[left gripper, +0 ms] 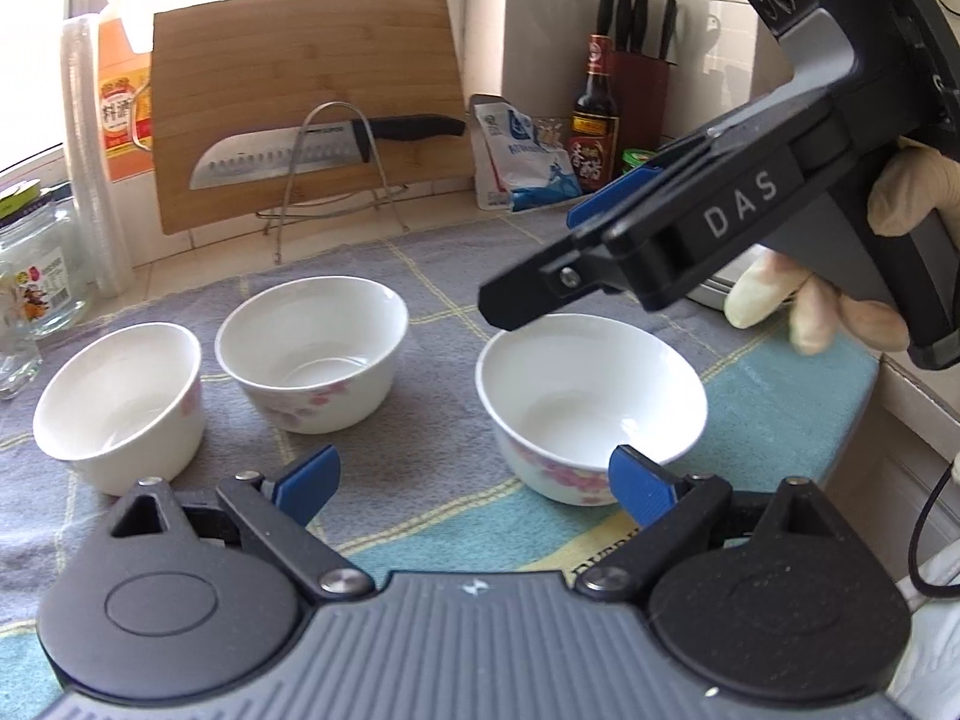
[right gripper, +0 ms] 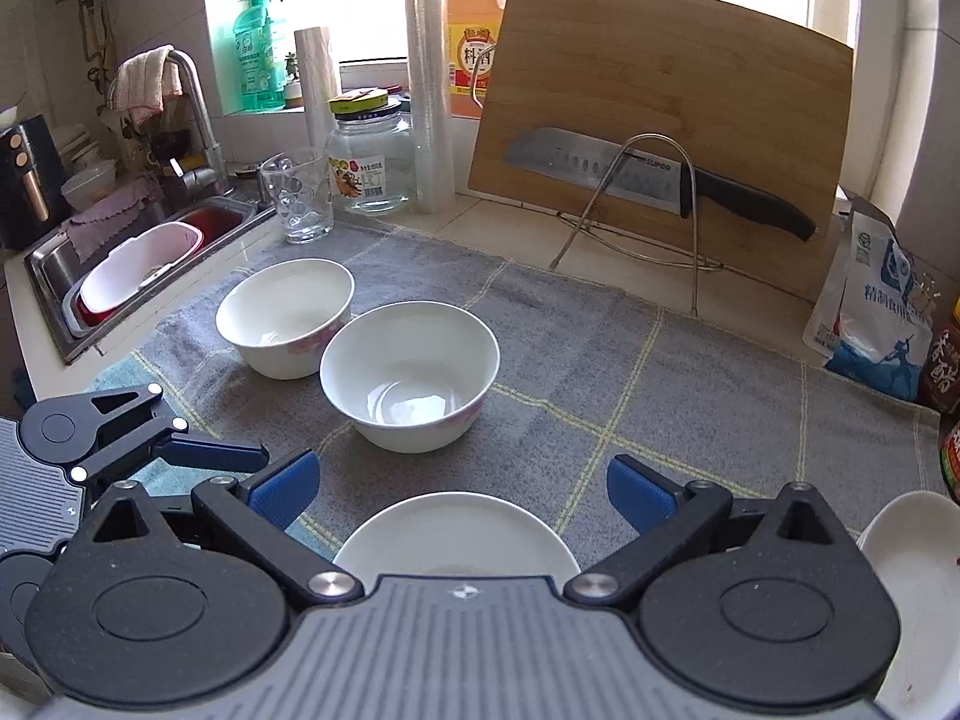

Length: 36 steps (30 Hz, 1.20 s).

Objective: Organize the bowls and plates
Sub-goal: 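Lower the bowl onto the towel and open the right tool, then grasp the rim of another white bowl with the right tool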

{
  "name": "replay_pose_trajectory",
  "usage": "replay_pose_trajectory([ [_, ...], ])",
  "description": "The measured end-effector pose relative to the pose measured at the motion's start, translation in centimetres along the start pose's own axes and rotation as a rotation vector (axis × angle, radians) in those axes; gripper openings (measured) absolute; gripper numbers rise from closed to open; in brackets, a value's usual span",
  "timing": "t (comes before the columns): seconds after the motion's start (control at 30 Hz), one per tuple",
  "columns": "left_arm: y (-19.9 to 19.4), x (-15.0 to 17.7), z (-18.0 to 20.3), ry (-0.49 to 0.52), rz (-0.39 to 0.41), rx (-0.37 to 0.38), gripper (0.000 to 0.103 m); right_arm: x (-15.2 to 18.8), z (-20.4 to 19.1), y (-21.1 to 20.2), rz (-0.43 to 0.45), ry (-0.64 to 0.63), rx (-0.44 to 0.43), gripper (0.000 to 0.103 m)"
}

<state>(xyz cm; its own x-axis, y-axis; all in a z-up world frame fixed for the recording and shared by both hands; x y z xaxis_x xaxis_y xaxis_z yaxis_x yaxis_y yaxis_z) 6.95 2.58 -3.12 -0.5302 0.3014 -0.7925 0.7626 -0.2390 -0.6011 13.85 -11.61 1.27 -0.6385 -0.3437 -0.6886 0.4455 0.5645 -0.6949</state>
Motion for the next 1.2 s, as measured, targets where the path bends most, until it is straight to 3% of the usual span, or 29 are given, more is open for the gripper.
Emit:
replay_pose_trajectory([
  [0.33, 1.4, -0.1, -2.4, -0.039, 0.019, -0.078, 0.096, -2.5, -0.9, 2.4, -0.071, -0.154, 0.05, 0.103],
  [1.2, 6.4, -1.7, -3.6, -0.105, -0.009, -0.139, 0.095, -6.0, 2.8, 9.6, -0.187, -0.149, -0.182, 0.1],
])
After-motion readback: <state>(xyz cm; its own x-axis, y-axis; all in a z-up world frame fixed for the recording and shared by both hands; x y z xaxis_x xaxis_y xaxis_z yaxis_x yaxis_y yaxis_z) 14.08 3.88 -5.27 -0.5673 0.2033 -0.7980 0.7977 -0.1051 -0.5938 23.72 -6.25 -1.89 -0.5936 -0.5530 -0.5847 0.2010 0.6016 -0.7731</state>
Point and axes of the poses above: each gripper's, at about its wrist camera, not at the fingertips, and y roughly the way its jaws point, z to its right, x to its underside, the point moved 2 cm from there along y, roughly the way its jaws point, and after that the axes turned 15 degrees about -x, right-handed, at the moved point
